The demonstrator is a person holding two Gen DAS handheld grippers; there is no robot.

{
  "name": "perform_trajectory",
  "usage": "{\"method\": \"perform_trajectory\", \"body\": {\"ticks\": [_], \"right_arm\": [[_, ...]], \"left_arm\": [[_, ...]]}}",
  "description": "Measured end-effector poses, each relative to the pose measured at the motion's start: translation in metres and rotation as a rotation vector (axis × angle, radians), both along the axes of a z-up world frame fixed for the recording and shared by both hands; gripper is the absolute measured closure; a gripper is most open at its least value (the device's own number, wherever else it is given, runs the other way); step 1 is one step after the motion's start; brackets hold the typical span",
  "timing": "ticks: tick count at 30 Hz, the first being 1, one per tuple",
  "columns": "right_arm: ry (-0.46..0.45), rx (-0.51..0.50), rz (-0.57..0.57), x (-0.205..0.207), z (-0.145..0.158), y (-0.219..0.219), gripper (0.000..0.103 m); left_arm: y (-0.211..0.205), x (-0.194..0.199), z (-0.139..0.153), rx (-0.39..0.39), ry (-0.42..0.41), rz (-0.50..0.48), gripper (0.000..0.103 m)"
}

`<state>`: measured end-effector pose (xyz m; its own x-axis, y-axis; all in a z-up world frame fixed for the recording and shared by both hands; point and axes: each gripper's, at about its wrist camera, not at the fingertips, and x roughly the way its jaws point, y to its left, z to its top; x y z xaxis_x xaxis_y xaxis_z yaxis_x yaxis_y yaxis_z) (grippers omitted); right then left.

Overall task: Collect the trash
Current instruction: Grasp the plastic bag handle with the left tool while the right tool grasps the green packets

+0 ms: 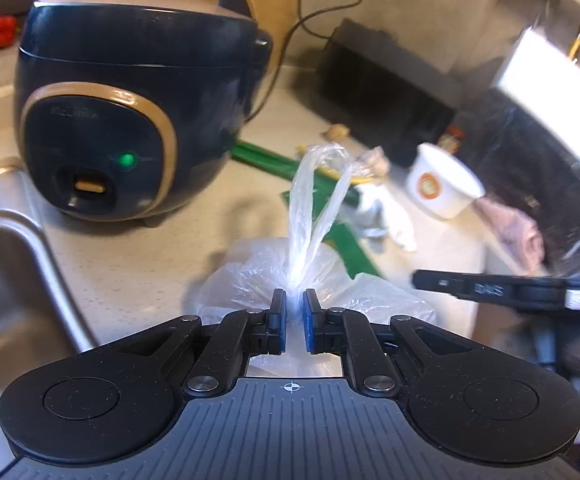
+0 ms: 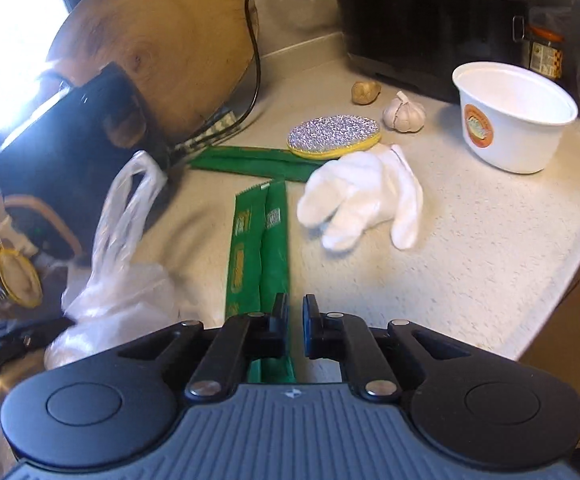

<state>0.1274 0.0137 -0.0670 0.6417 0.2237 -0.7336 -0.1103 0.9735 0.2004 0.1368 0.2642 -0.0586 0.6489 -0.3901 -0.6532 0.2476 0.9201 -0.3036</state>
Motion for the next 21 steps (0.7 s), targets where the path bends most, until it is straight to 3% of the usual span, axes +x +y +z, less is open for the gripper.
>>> {"method": "perform_trajectory", "body": {"ticks": [1,2,4,5,7,12,14,15,17,21], "right_arm": [[-0.01,-0.023,0.01,-0.002,-0.001,0.006,0.08],[-0.022,-0.042,0.017,-0.004,-0.001,0.012,0.064],[-0.047,-0.074,0.025,-0.003,-0.005,0.024,0.046],[-0.052,-0.091,0.035,0.0,-0.008,0.03,0.045],[-0.04,-0.114,0.046,0.009,-0.014,0.038,0.045],[0.002,-0.115,0.07,0.02,-0.026,0.051,0.047],[0.007,-0.128,0.09,0.018,-0.028,0.054,0.062],[0.008,-0.138,0.094,0.017,-0.027,0.055,0.062],[0.015,-0.123,0.095,0.014,-0.024,0.052,0.074],[0.032,-0.055,0.048,0.007,-0.014,0.033,0.083]], "left_arm": [[-0.002,0.0,0.0,0.03,0.003,0.01,0.091],[-0.004,0.0,-0.001,0.054,0.009,0.013,0.09],[-0.009,0.001,-0.004,0.105,0.032,-0.006,0.09],[-0.012,0.001,-0.007,0.127,0.044,-0.019,0.089],[-0.018,0.003,-0.014,0.149,0.075,-0.051,0.089],[-0.017,0.006,-0.026,0.106,0.109,-0.103,0.087],[-0.019,0.004,-0.027,0.117,0.099,-0.132,0.087],[-0.021,0.003,-0.028,0.13,0.092,-0.154,0.087],[-0.027,0.001,-0.029,0.154,0.081,-0.197,0.086],[-0.04,0.004,-0.031,0.156,0.104,-0.258,0.085]]}}
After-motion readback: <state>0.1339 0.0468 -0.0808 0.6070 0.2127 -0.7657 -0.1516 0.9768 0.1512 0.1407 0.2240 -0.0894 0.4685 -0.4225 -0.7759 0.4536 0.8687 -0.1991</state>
